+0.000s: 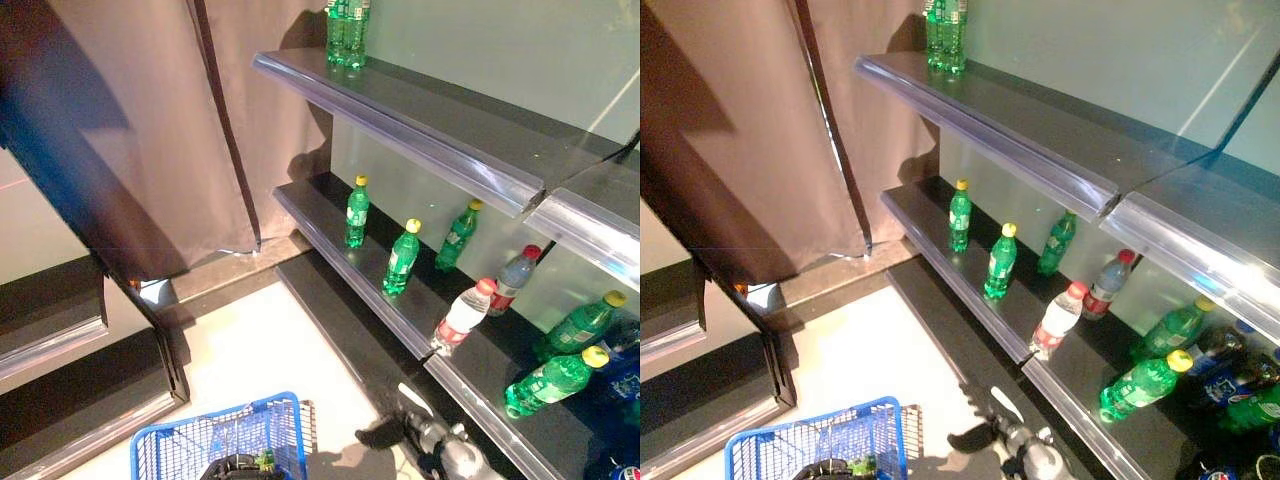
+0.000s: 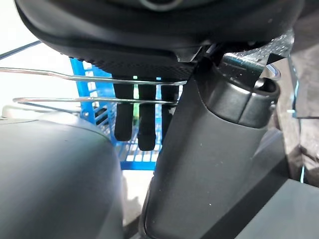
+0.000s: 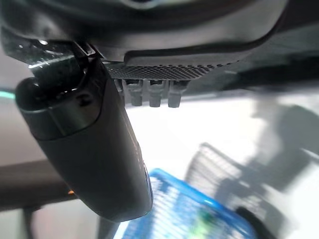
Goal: Pick up the drink and place into the basket.
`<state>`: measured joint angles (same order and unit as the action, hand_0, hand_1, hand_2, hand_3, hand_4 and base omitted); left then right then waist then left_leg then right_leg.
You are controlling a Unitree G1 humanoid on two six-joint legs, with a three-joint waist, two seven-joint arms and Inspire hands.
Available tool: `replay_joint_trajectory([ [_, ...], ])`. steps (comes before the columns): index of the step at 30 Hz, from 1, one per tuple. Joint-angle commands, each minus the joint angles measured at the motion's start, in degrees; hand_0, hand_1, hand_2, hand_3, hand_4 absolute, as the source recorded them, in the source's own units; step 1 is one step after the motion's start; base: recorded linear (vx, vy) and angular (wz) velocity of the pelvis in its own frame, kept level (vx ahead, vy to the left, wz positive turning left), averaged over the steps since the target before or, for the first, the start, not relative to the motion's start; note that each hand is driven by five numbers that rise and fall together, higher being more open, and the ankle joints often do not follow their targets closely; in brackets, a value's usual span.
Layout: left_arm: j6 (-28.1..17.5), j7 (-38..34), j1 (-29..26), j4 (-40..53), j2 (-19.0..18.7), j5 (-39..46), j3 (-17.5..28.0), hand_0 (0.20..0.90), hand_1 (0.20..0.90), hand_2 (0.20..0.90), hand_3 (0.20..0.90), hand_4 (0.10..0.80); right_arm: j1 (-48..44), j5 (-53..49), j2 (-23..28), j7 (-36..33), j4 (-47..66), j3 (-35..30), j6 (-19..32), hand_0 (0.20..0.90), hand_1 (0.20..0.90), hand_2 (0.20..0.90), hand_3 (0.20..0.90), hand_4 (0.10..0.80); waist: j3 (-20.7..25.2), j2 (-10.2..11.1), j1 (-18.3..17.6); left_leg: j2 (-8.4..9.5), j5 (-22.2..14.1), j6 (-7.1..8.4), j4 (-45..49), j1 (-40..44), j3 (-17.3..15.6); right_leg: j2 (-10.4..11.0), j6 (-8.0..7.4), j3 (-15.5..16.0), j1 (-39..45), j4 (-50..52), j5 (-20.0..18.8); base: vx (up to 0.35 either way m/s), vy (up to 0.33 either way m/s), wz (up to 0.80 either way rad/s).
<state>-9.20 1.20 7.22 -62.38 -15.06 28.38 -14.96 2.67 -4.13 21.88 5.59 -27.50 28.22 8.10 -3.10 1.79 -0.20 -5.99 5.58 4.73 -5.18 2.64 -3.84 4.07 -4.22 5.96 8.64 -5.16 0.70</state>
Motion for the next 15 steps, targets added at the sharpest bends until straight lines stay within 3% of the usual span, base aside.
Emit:
replay_joint_trajectory([
  [1,-5.0,3.9,-5.9,6.8,1.7,0.5,0.0,0.300,0.300,0.300,0.200,0.100,-5.8,-2.3,2.3,1.1,9.9,-1.3,6.3,0.900,0.900,0.900,0.900,0.800,-2.3,0.8,0.2,1.75,-4.7,-2.14,0.2,1.5,2.0,0.6,0.11,0.8,-2.8,1.3,-1.9,0.000,0.000,0.00],
  [6,-4.9,3.5,-4.7,7.8,2.1,-0.4,0.4,0.300,0.300,0.300,0.200,0.100,-6.6,-3.1,4.7,-2.0,20.6,-5.3,11.0,0.900,0.900,0.900,0.900,0.800,-2.1,0.7,0.1,1.42,-4.8,-2.27,0.2,1.7,1.8,0.8,0.01,0.7,-2.8,1.3,-1.9,0.007,0.001,0.00],
  [11,-5.0,2.8,-3.0,7.4,3.9,-0.6,2.0,0.300,0.300,0.300,0.200,0.100,-7.2,-4.7,3.6,-13.0,29.5,-13.7,16.8,0.900,0.900,0.900,0.900,0.800,-1.5,-0.1,-1.0,0.55,-5.2,-2.22,0.2,2.3,0.6,0.8,0.00,0.1,-2.7,1.5,-1.4,0.033,0.013,-0.01],
  [15,-5.4,3.2,-2.7,6.6,4.3,-0.2,2.4,0.300,0.300,0.300,0.200,0.100,-7.4,-4.1,3.1,-19.0,30.4,-17.1,20.1,0.900,0.900,0.900,0.900,0.800,-1.4,-0.4,-1.3,0.19,-5.4,-2.20,0.2,2.6,0.1,0.8,0.17,-0.2,-2.8,1.8,-1.0,0.004,0.006,-0.01],
])
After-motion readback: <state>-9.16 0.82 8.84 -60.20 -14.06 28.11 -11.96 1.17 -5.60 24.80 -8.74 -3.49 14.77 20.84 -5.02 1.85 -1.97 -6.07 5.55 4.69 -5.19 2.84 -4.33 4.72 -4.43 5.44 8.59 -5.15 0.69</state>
